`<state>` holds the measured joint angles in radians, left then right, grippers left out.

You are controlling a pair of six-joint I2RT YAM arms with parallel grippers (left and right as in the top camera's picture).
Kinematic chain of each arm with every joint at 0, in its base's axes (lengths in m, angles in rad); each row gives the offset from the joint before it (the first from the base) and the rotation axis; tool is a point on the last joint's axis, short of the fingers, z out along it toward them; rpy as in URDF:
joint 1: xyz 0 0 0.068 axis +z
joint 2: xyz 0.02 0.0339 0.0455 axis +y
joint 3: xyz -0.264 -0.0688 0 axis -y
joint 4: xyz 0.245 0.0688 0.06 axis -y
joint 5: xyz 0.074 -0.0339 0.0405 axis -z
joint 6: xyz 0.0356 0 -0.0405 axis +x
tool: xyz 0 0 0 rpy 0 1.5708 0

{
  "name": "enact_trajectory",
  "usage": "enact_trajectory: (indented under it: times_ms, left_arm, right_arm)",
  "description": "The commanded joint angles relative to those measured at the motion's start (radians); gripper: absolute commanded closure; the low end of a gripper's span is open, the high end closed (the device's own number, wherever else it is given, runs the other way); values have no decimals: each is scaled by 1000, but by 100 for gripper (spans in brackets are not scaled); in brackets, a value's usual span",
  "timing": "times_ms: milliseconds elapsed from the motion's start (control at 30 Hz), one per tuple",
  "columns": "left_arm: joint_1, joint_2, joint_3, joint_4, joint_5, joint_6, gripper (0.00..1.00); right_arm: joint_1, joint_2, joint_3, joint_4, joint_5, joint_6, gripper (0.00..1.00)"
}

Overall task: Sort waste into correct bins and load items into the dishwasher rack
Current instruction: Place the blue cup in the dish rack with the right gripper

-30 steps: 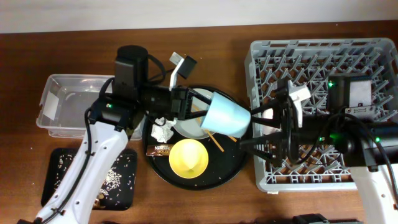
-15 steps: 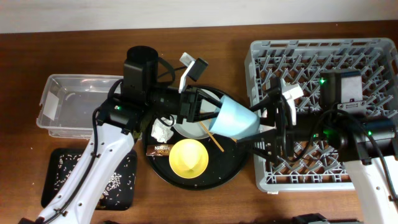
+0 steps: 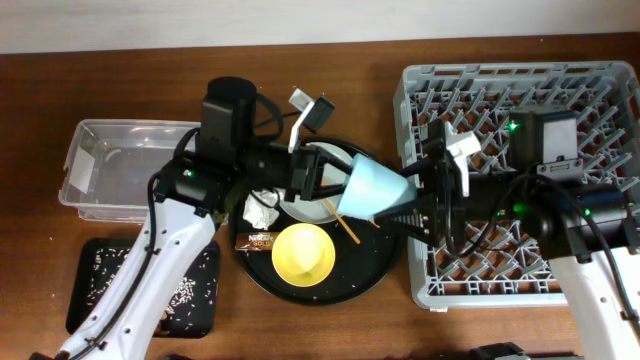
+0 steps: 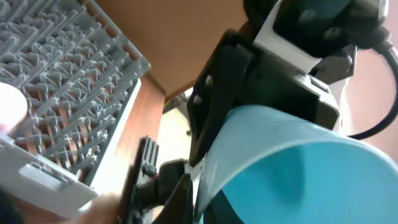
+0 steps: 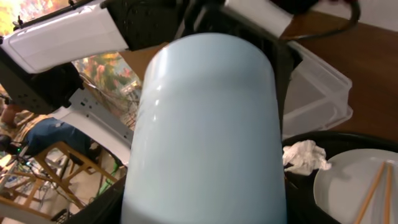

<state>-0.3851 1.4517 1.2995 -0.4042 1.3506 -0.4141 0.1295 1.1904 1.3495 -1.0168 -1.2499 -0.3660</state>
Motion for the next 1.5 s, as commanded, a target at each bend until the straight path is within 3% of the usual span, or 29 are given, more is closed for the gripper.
enact_trajectory:
  times_ms: [0,100,233,300,333,400,433,467,500,667,800,1133,1333,1400,1467]
  left_arm:
    - [-6,-8,-3,-96,-13,118,94]
    - [-6,-8,-3,-122,-17,129,93]
    - [18,-8,-3,-122,-183,128,78]
    - [58,-8,-3,-127,-266,128,64]
    - [96,-8,-3,-140,-347,128,49]
    - [144,-8,-3,-174,-499,128,36]
    - [167,-8,-3,-195,-590,128,26]
    - [187,-8,-3,-218,-674,128,8]
    - [199,-8,-3,-236,-722,128,1]
    - [207,-8,-3,-294,-836,128,1]
    - [207,-8,-3,-294,-836,128,1]
    - [207,-8,-3,-294,-836,128,1]
    - [207,-8,-3,-294,-836,128,1]
    - [207,-8,-3,-294,-836,128,1]
    - [207,-8,-3,-294,-836,128,1]
  right_arm:
    - [8,-5,8,45,-22,-18,48]
    - [8,-5,9,49,-22,-18,49]
    - [8,-5,9,44,-3,-18,50]
    - [8,-5,9,33,35,-18,50]
    - [8,-5,9,30,76,-7,50]
    - [8,-5,9,38,177,56,50]
    - [8,-5,9,38,253,91,50]
    - [8,-5,8,38,319,114,51]
    - [8,-5,8,41,406,149,51]
    - [8,-2,8,95,1065,414,52]
    - [8,74,8,190,1284,454,52]
    - [6,444,8,296,1394,453,51]
    - [6,499,8,315,1394,453,46]
    - [6,499,8,309,1394,453,28]
    - [6,499,8,307,1394,452,21]
